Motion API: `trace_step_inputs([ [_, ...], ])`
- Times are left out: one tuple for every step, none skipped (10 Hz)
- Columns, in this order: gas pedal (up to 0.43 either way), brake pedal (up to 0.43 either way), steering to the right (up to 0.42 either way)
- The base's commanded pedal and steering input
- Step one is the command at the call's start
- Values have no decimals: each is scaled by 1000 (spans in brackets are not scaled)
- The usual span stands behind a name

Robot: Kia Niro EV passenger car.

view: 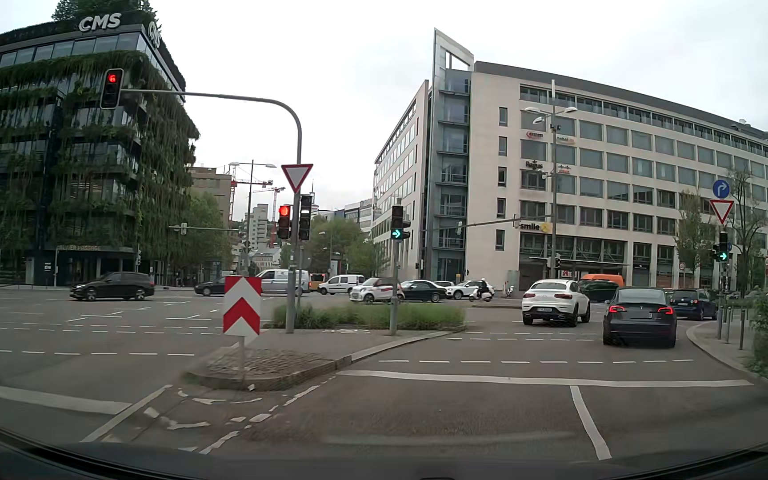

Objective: Follow the waypoints while adhering to traffic rules and regulations

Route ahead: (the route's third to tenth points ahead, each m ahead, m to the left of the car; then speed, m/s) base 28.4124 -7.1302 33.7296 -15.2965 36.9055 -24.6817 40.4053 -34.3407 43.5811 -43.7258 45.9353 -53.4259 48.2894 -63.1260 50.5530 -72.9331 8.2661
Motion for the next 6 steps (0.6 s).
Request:
trace_step_inputs([
  [0, 0, 91],
  [0, 0, 100],
  [0, 0, 109],
  [0, 0, 119],
  [0, 0, 126],
  [0, 0, 131],
])
